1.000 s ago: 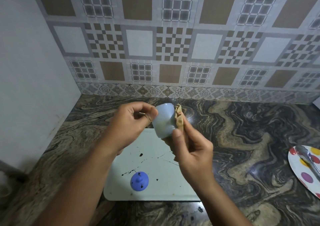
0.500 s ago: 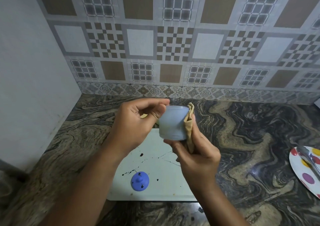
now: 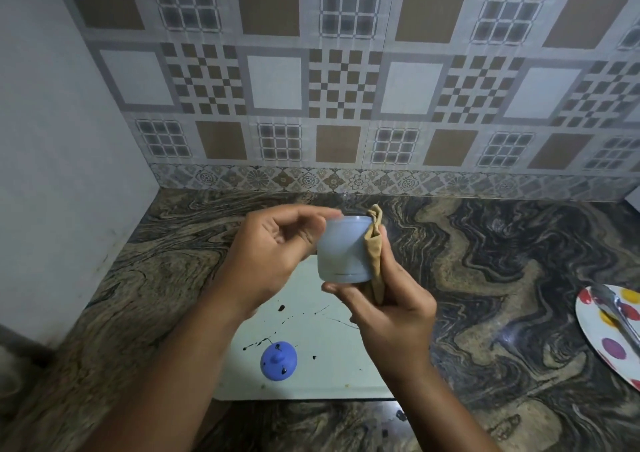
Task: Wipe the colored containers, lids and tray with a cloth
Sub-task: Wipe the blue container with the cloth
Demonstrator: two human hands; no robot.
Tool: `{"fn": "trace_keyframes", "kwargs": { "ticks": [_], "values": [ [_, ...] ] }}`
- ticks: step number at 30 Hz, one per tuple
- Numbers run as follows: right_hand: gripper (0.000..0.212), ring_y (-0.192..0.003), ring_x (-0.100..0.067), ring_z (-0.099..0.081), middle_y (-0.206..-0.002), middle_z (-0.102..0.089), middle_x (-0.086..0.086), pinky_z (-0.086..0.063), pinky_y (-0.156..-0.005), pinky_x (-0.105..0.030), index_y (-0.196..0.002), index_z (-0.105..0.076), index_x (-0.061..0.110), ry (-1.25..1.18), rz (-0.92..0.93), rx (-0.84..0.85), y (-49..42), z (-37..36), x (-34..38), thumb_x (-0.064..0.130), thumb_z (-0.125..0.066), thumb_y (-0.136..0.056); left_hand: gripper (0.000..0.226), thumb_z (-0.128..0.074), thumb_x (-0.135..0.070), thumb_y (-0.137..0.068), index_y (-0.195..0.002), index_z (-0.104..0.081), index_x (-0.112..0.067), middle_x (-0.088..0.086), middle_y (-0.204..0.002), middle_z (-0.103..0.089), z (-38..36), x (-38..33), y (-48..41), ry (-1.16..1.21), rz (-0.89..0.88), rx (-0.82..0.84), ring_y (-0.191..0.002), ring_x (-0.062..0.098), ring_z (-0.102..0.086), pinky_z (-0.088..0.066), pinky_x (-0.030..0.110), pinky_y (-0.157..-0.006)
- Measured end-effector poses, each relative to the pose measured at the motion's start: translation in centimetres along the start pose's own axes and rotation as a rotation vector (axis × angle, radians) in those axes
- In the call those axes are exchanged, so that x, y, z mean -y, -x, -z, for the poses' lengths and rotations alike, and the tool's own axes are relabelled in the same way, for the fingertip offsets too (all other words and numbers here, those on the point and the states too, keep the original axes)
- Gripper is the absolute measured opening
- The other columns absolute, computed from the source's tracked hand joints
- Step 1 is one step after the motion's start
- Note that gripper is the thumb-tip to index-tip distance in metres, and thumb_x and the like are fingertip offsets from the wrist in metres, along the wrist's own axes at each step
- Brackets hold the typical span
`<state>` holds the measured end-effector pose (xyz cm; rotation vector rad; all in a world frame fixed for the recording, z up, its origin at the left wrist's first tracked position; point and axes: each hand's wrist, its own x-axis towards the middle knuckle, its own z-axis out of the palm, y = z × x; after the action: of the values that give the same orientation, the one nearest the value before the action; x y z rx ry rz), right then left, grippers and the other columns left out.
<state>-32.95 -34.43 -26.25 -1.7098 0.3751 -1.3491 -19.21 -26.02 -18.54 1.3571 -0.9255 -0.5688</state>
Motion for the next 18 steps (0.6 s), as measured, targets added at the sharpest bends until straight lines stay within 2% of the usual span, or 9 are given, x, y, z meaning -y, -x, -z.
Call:
{"fn": "trace_keyframes", "kwargs": {
  "ticks": [2, 4, 6, 7, 10, 12, 14, 16, 18],
  "values": [
    [0.086, -0.103, -0.014, -0.068, -0.123, -0.07, -0.011, -0.062, -0.086, -0.047, -0.144, -0.047, 0.001, 0.05, 0.046, 0.053, 0.0, -0.1, -0.3, 0.037, -0.087, -0.077, 0.015, -0.065, -0.016, -0.089, -0.097, -0.077, -0.019, -0.001, -0.097, -0.078, 0.1, 0.0, 0.0, -0.048, -0.019, -0.009, -0.096, 0.018, -0.073, -0.06, 0.035, -0.081],
    [0.083, -0.119, -0.027, -0.068, -0.131, -0.065, -0.025, -0.058, -0.096, -0.037, -0.14, -0.048, -0.004, 0.208, 0.154, 0.091, 0.2, -0.1, -0.8, 0.027, -0.089, -0.075, 0.015, -0.07, -0.018, -0.087, -0.09, -0.076, -0.032, -0.012, -0.092, -0.077, 0.2, -0.1, -0.2, -0.241, -0.11, -0.011, -0.09, 0.011, -0.072, -0.058, 0.029, -0.079],
    [0.079, -0.127, -0.035, -0.062, -0.134, -0.061, -0.029, -0.052, -0.104, -0.028, -0.137, -0.049, -0.005, 0.28, 0.228, 0.111, 0.0, 0.1, -1.2, 0.021, -0.089, -0.073, 0.013, -0.073, -0.025, -0.085, -0.092, -0.076, -0.036, -0.018, -0.091, -0.075, -0.1, -0.2, -0.3, -0.373, -0.156, 0.009, -0.091, 0.008, -0.07, -0.056, 0.024, -0.079],
    [0.081, -0.125, -0.036, -0.063, -0.133, -0.062, -0.028, -0.054, -0.103, -0.032, -0.137, -0.049, -0.005, 0.262, 0.218, 0.106, 0.1, 0.1, -1.3, 0.021, -0.09, -0.073, 0.013, -0.073, -0.029, -0.085, -0.095, -0.077, -0.034, -0.018, -0.094, -0.075, -0.3, -0.3, -0.2, -0.371, -0.154, 0.009, -0.094, 0.006, -0.07, -0.055, 0.021, -0.079],
    [0.085, -0.095, -0.02, -0.071, -0.117, -0.074, -0.012, -0.062, -0.077, -0.05, -0.145, -0.05, 0.007, 0.054, 0.016, 0.03, 0.4, 0.0, -0.7, 0.035, -0.089, -0.075, 0.03, -0.065, -0.034, -0.086, -0.113, -0.073, -0.022, -0.009, -0.106, -0.076, -0.1, -0.1, -0.1, -0.163, -0.054, -0.016, -0.105, 0.008, -0.07, -0.056, 0.028, -0.088],
    [0.079, -0.065, -0.012, -0.054, -0.082, -0.068, 0.016, -0.057, -0.054, -0.034, -0.141, -0.059, 0.025, -0.076, -0.155, -0.052, 0.4, -0.1, -0.3, 0.037, -0.089, -0.069, 0.03, -0.062, -0.027, -0.089, -0.115, -0.072, -0.016, -0.004, -0.111, -0.076, 0.3, 0.3, -0.2, -0.036, 0.034, -0.011, -0.109, 0.012, -0.07, -0.057, 0.036, -0.092],
    [0.074, -0.056, -0.014, -0.042, -0.064, -0.052, 0.021, -0.049, -0.046, -0.025, -0.136, -0.06, 0.03, -0.128, -0.204, -0.062, 0.4, -0.2, -0.4, 0.034, -0.087, -0.067, 0.024, -0.065, -0.023, -0.085, -0.107, -0.074, -0.017, -0.002, -0.106, -0.077, 0.4, 0.7, -0.3, 0.019, 0.072, 0.001, -0.103, 0.014, -0.071, -0.058, 0.034, -0.087],
    [0.077, -0.062, -0.01, -0.051, -0.073, -0.059, 0.022, -0.056, -0.052, -0.034, -0.141, -0.058, 0.02, -0.06, -0.1, -0.033, 0.3, -0.3, -0.3, 0.036, -0.088, -0.071, 0.02, -0.069, -0.022, -0.079, -0.098, -0.076, -0.019, -0.001, -0.098, -0.078, 0.2, 0.7, -0.4, 0.036, 0.05, -0.007, -0.094, 0.013, -0.073, -0.058, 0.028, -0.079],
    [0.081, -0.086, -0.012, -0.068, -0.104, -0.075, 0.002, -0.062, -0.071, -0.047, -0.142, -0.051, 0.005, 0.084, 0.072, 0.004, 0.3, -0.3, -0.5, 0.035, -0.087, -0.076, 0.018, -0.07, -0.022, -0.078, -0.095, -0.076, -0.02, -0.002, -0.094, -0.078, 0.1, 0.4, -0.5, 0.003, -0.006, -0.022, -0.09, 0.013, -0.073, -0.058, 0.026, -0.075]
  ]
}}
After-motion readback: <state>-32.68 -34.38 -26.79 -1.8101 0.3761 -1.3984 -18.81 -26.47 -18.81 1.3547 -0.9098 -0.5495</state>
